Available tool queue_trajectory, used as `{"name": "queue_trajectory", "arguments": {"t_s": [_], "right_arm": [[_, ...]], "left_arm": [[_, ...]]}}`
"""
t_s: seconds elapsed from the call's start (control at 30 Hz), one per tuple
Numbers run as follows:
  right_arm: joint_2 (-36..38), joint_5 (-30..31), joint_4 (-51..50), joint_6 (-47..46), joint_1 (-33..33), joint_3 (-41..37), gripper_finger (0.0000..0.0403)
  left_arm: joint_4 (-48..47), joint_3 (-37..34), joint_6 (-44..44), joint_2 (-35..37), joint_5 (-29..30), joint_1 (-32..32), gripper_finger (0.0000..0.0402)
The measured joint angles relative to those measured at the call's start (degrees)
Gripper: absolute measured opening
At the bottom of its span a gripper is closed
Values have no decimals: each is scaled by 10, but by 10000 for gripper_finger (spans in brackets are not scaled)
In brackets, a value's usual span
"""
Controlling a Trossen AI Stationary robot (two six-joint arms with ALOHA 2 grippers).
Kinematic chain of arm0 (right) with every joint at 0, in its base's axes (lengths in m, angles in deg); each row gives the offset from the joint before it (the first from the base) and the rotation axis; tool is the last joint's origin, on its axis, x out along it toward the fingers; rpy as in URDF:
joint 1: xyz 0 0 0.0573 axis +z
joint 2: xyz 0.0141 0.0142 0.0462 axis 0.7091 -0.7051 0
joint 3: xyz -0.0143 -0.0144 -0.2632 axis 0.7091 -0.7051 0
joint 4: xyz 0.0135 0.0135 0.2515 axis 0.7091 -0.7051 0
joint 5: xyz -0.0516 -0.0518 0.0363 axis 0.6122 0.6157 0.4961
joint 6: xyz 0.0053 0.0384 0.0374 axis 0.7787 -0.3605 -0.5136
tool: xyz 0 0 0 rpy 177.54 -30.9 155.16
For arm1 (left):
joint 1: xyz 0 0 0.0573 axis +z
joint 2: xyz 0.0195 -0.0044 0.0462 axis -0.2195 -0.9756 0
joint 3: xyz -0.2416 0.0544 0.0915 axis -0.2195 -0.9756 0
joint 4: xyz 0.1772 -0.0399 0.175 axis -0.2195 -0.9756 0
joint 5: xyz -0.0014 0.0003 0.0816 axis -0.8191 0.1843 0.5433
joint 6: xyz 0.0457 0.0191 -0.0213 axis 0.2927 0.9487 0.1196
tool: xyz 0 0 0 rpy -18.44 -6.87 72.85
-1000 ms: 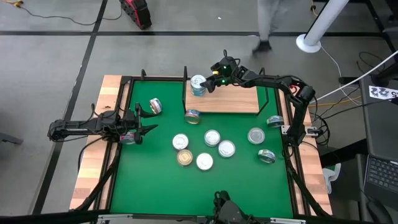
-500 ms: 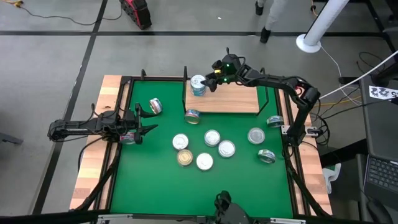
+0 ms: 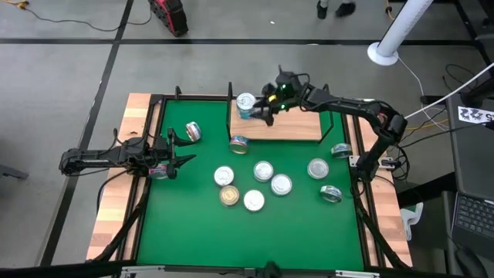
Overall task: Stack canned seafood by type on shelf
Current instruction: Put the blue pink tuna can on the shelf
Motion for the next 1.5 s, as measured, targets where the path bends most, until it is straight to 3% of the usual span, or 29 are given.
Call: {"name": "queue_trajectory", "arguments": {"t_s": [0.17,0.4,0.5,1.07,1.5], "right_arm": [[0,19,-29,55,69,0,285],[-8,193,-48,119,162,0,285],[-19,235,-46,133,182,0,285],[-110,261,-25,129,185,0,285],[-113,276,0,133,185,0,285]], "left_arm": [[0,0,0,0,0,0,239],[0,0,0,0,0,0,239],[0,0,0,0,0,0,239],[0,1,0,-8,0,0,239],[0,1,0,-8,0,0,239]]}}
